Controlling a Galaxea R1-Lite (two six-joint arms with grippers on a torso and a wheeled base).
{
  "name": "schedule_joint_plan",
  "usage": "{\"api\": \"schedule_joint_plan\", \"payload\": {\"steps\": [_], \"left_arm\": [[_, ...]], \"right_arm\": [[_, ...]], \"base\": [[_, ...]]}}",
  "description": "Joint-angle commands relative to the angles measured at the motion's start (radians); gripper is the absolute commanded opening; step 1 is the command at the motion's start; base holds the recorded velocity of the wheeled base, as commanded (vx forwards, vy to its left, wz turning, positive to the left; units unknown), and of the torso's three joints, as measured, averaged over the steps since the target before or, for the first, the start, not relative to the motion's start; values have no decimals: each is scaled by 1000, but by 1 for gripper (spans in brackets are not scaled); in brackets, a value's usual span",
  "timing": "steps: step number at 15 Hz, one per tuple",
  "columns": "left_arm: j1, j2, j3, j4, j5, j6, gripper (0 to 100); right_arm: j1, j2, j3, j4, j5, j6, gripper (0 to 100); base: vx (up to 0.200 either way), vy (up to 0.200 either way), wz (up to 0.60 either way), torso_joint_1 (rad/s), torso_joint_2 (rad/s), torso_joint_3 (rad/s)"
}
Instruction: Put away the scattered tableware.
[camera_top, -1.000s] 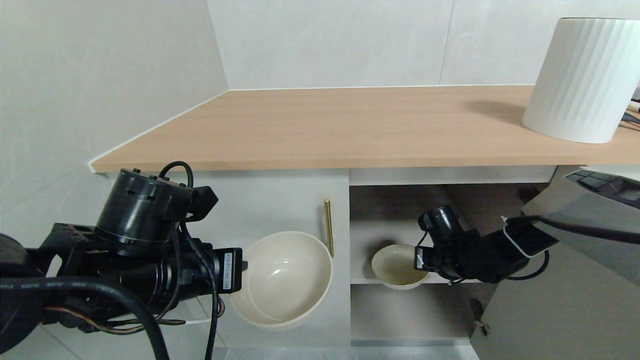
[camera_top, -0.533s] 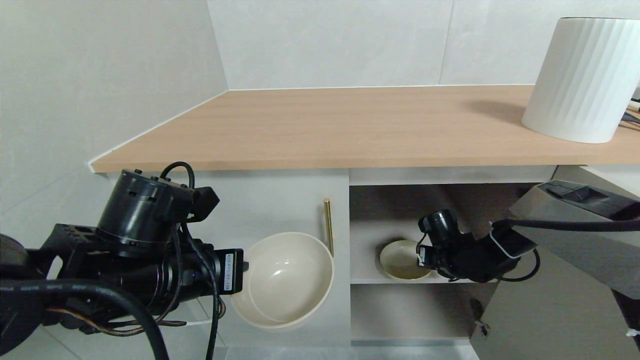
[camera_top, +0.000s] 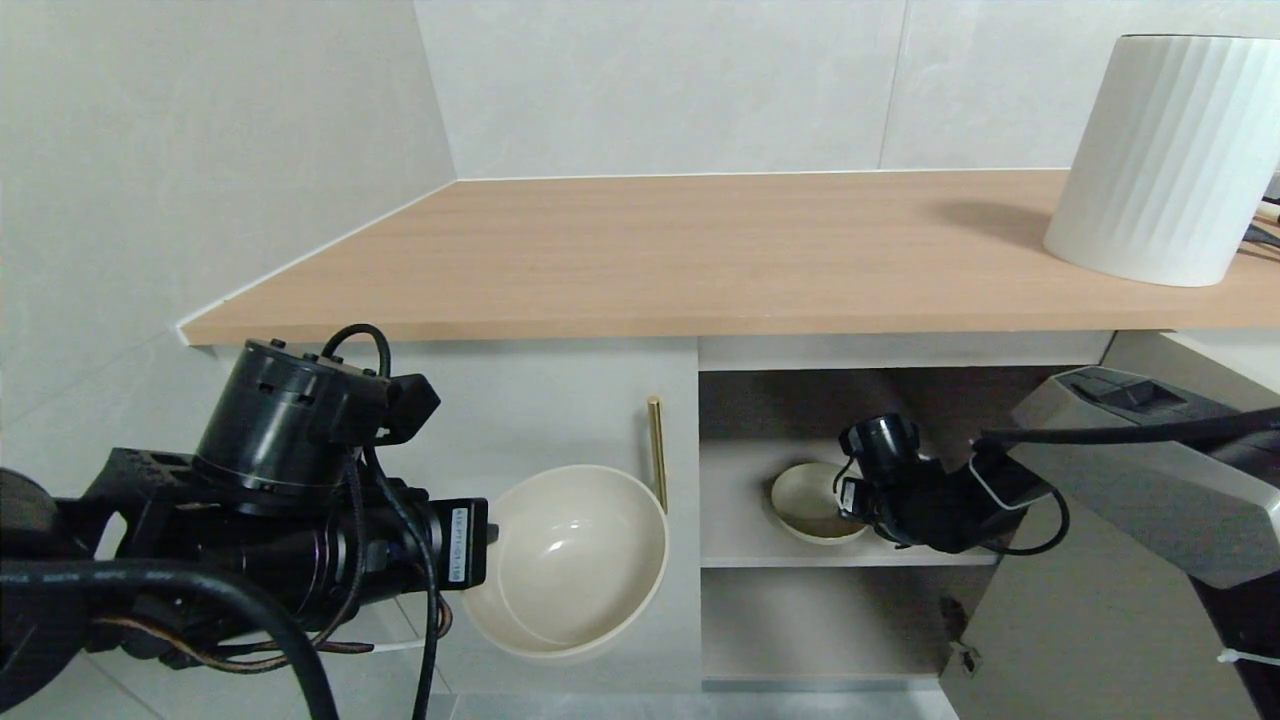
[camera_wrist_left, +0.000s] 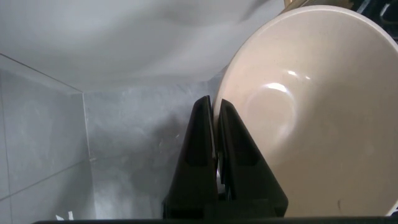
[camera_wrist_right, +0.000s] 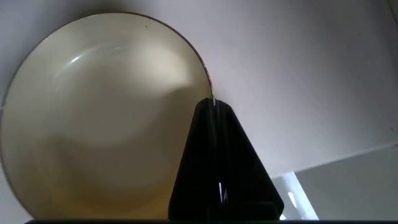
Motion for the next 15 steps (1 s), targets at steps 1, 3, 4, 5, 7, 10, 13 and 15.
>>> {"api": "schedule_joint_plan", "payload": {"steps": [1,3,4,5,7,10,13,15], "left_arm": [[0,1,0,0,0,0,0],[0,1,0,-1,0,0,0],[0,1,0,-1,0,0,0],[0,-1,-2,-1,0,0,0],[0,-2,-2,0,0,0,0],[0,-2,-2,-1,0,0,0],[0,1,0,-1,0,0,0],[-6,8,3,-1,0,26,0]], "right_arm": [[0,5,-1,-7,0,0,0],[0,5,-2,-9,0,0,0],[0,5,-2,-9,0,0,0],[0,5,-2,-9,0,0,100],[0,6,-5,-9,0,0,100],[0,5,-10,-9,0,0,100],[15,-61,45,-9,1,17,100],[63,-191,173,-9,23,14,100]], "base": [[0,0,0,0,0,0],[0,0,0,0,0,0],[0,0,0,0,0,0],[0,0,0,0,0,0],[0,0,0,0,0,0],[0,0,0,0,0,0],[0,0,0,0,0,0],[0,0,0,0,0,0]]}}
